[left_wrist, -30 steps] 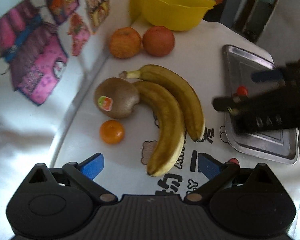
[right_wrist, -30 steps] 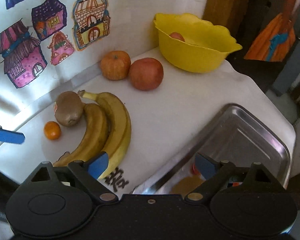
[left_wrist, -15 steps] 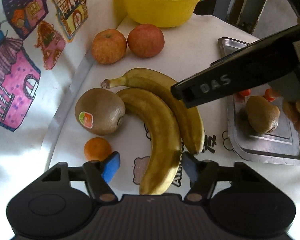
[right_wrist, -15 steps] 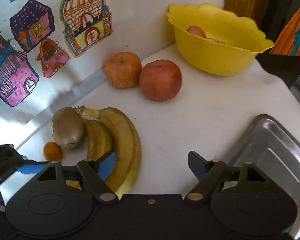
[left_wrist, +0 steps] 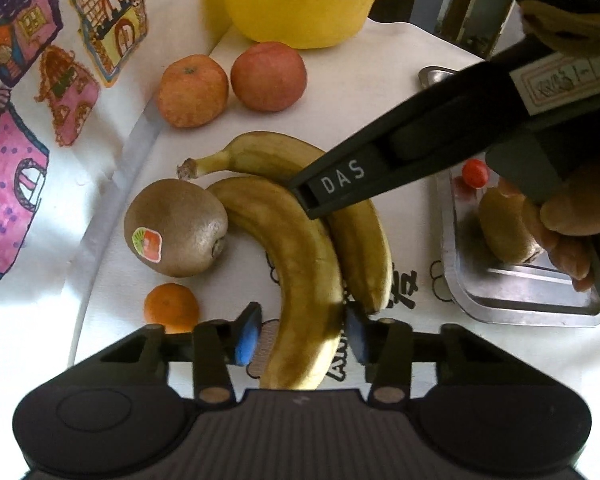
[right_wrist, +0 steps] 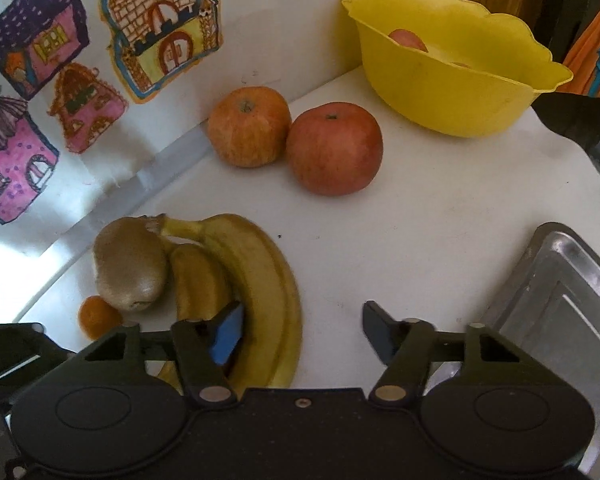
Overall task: Organize fruits
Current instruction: 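Close the left tool on one banana while the right tool grips the other banana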
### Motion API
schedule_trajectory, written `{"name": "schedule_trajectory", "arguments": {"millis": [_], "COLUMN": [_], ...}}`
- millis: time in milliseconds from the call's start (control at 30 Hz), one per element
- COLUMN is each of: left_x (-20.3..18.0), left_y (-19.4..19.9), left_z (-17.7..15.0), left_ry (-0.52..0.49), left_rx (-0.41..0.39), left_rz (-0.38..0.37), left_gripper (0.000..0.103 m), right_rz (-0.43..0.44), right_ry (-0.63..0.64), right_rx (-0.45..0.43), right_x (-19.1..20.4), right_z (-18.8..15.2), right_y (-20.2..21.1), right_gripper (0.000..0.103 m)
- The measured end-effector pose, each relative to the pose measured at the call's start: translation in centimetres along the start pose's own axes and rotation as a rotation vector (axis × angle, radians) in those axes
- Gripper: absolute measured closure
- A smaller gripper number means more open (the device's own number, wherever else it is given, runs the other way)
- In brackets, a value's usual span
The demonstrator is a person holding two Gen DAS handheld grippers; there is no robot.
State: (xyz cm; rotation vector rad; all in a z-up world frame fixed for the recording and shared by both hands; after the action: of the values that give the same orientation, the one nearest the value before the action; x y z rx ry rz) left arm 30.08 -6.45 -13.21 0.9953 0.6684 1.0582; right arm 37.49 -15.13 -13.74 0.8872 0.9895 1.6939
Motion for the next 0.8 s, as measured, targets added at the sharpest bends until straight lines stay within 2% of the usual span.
{"name": "schedule_trajectory", "arguments": {"millis": [33,133,400,467,533,800], "left_x": [-0.1,-0.4,-0.5,-0.4,-0.4,-0.2], "left_y": [0.0,0.3,0.1,-0.2,-0.4,0.1], "left_z": [0.0,-0.1,0.2,0.6,0.7,-0.2], "left_ry": [-0.002,-0.009,-0.017,-0.022,-0.021,-0.04], "left_rx": [0.0,-0.003,0.005,0.007,0.008,0.003], "left_rz": [-0.002,0.001,0.006,0.003,-0.004,-0.005], "left_gripper": [0.06,0.063,0.062,0.062,0.063,0.064], "right_rz": [0.01,0.018,0.009,0.013,0.024,0.019], "right_ry": [-0.001,-0.005,-0.017,-0.025,-0.035,-0.104], "right_rx": [-0.002,-0.011,0.003,0.012,0.015,0.029], "right_x": [0.0,-0.1,-0.2,-0.2,-0.3,-1.7], "right_z": [-0.2,-0.5,-0.7,-0.6,-0.6,-1.6], "right_y": [0.2,0.6,0.0,-0.4,-0.4,0.3], "right_gripper": [0.051,0.058,0.058,0.06,0.067,0.067]}}
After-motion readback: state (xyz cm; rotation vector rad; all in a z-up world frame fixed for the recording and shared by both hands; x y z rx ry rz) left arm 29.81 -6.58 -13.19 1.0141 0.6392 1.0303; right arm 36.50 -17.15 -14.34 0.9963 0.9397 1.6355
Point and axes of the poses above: each gripper's, at about its wrist camera, not at the fingertips, and y roughly against the way its jaws point, x to its left, z to its top, the point moved 1 cm from there along -y, roughly the way its jaws point, and after that the axes turned 8 degrees about -y, right-handed, at the moved point
